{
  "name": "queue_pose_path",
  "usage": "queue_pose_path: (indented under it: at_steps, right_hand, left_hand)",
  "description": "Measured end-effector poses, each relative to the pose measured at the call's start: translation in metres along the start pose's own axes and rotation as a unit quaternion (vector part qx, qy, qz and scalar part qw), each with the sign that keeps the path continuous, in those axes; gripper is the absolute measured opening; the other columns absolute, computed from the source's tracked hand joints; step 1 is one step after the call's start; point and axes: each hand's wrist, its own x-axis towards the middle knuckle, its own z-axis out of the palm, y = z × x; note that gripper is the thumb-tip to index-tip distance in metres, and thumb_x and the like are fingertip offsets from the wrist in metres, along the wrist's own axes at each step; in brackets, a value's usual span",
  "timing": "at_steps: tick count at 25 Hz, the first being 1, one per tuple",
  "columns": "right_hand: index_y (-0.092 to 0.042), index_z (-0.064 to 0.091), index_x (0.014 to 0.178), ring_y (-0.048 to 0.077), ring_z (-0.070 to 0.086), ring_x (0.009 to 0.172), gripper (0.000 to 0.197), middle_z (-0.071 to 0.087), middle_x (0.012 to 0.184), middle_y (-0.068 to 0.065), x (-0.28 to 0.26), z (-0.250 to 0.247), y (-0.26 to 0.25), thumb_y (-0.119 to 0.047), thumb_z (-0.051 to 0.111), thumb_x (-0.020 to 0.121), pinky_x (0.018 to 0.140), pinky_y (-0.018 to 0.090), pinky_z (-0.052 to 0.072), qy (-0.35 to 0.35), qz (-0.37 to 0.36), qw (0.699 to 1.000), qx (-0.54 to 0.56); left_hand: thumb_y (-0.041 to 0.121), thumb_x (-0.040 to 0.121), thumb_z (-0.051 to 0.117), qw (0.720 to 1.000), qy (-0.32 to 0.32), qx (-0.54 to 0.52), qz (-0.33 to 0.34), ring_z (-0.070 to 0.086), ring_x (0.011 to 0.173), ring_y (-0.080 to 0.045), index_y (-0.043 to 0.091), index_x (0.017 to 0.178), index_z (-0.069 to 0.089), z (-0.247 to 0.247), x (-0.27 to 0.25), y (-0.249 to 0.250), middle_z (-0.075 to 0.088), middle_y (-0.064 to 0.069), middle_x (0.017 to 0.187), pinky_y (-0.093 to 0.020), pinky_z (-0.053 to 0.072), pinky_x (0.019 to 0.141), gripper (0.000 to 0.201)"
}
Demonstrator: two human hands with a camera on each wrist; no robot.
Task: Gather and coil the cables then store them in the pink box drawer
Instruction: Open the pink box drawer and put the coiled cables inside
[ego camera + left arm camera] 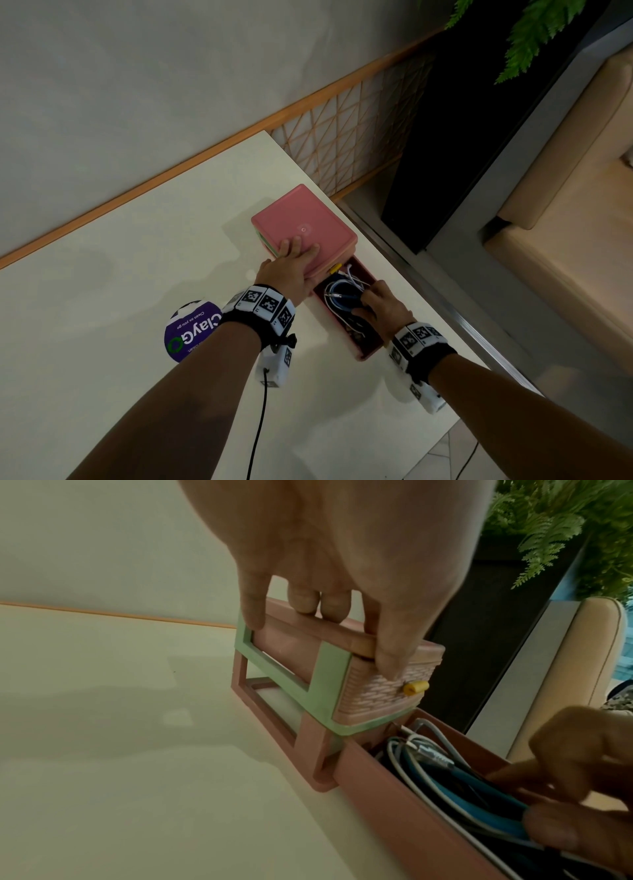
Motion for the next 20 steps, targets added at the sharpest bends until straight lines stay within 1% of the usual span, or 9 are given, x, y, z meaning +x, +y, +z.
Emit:
queue_pose_path:
  at_steps: [3, 7, 9, 10, 11, 13, 14, 17, 20]
  right_hand:
    - [-0.001, 0.064, 0.081, 0.034, 0.067, 0.067, 0.019, 0.066, 0.089, 0.021, 0.005, 0.003, 0.000, -0.011, 0.076, 0.071, 0.058, 0.034, 0.057, 0.005, -0.010, 1.000, -0.006]
    - [0.001, 0.067, 0.100, 0.034, 0.070, 0.078, 0.032, 0.067, 0.099, 0.022, 0.023, 0.023, -0.009, -0.007, 0.076, 0.070, 0.067, 0.038, 0.061, -0.042, -0.025, 0.998, -0.027]
    - [0.001, 0.063, 0.110, 0.035, 0.069, 0.083, 0.032, 0.066, 0.107, 0.021, 0.027, 0.027, -0.012, -0.014, 0.060, 0.082, 0.066, 0.041, 0.060, -0.064, -0.014, 0.997, -0.039]
    - [0.000, 0.059, 0.117, 0.037, 0.067, 0.091, 0.041, 0.063, 0.115, 0.020, 0.028, 0.024, -0.014, -0.027, 0.046, 0.087, 0.071, 0.043, 0.060, -0.089, 0.001, 0.995, -0.037]
    - [-0.003, 0.052, 0.126, 0.036, 0.061, 0.104, 0.059, 0.056, 0.126, 0.017, 0.028, 0.022, -0.015, -0.044, 0.031, 0.089, 0.083, 0.045, 0.056, -0.111, 0.024, 0.993, -0.043]
    - [-0.011, 0.032, 0.140, 0.031, 0.042, 0.129, 0.093, 0.036, 0.146, 0.011, 0.029, 0.019, -0.013, -0.072, 0.003, 0.077, 0.105, 0.045, 0.042, -0.154, 0.046, 0.984, -0.077]
    - [-0.014, 0.025, 0.144, 0.029, 0.033, 0.136, 0.096, 0.026, 0.151, 0.009, 0.030, 0.018, -0.012, -0.072, -0.003, 0.073, 0.109, 0.044, 0.036, -0.166, 0.048, 0.981, -0.090]
    - [-0.018, 0.012, 0.147, 0.025, 0.013, 0.144, 0.072, 0.005, 0.158, 0.003, 0.037, 0.019, -0.011, -0.060, 0.012, 0.087, 0.116, 0.043, 0.025, -0.187, 0.042, 0.973, -0.127]
    - [-0.020, 0.005, 0.147, 0.024, 0.010, 0.145, 0.065, 0.003, 0.159, -0.001, 0.042, 0.018, -0.010, -0.052, 0.022, 0.094, 0.115, 0.043, 0.022, -0.207, 0.035, 0.966, -0.152]
  left_hand:
    - [0.043, 0.096, 0.043, 1.000, 0.005, -0.006, -0.001, -0.004, 0.149, -0.025, 0.033, 0.151, 0.010, 0.001, 0.001, 0.000, -0.003, -0.005, 0.162, -0.049, 0.023, 0.114, 0.065]
    - [0.046, 0.096, 0.041, 1.000, 0.012, -0.006, 0.001, -0.002, 0.149, -0.025, 0.033, 0.151, 0.012, 0.001, 0.001, 0.000, 0.000, -0.005, 0.162, -0.049, 0.024, 0.113, 0.063]
    - [0.047, 0.096, 0.039, 1.000, 0.014, -0.002, 0.006, -0.001, 0.149, -0.026, 0.032, 0.151, 0.012, 0.001, 0.001, -0.001, 0.001, -0.006, 0.162, -0.048, 0.022, 0.114, 0.062]
    - [0.046, 0.097, 0.039, 1.000, 0.015, 0.000, 0.007, -0.001, 0.149, -0.026, 0.032, 0.151, 0.012, 0.001, 0.001, -0.001, 0.001, -0.006, 0.162, -0.048, 0.020, 0.115, 0.062]
    - [0.046, 0.097, 0.039, 1.000, 0.014, 0.001, 0.007, -0.002, 0.149, -0.026, 0.031, 0.151, 0.012, 0.000, 0.000, -0.001, 0.001, -0.007, 0.162, -0.047, 0.018, 0.115, 0.062]
    - [0.045, 0.097, 0.039, 1.000, 0.009, 0.003, 0.007, -0.002, 0.149, -0.026, 0.031, 0.151, 0.011, 0.000, 0.000, 0.000, 0.000, -0.007, 0.162, -0.047, 0.016, 0.116, 0.062]
    - [0.045, 0.097, 0.039, 1.000, 0.008, 0.006, 0.006, -0.002, 0.149, -0.026, 0.031, 0.151, 0.011, -0.001, 0.000, 0.000, 0.000, -0.006, 0.162, -0.048, 0.016, 0.116, 0.063]
    - [0.046, 0.097, 0.038, 1.000, 0.013, 0.013, 0.008, -0.001, 0.149, -0.027, 0.030, 0.151, 0.011, 0.000, 0.001, 0.000, 0.002, -0.007, 0.162, -0.047, 0.017, 0.116, 0.062]
    - [0.048, 0.097, 0.035, 1.000, 0.012, 0.024, 0.007, -0.001, 0.149, -0.029, 0.029, 0.151, 0.011, 0.001, 0.002, 0.000, 0.003, -0.009, 0.162, -0.046, 0.014, 0.117, 0.062]
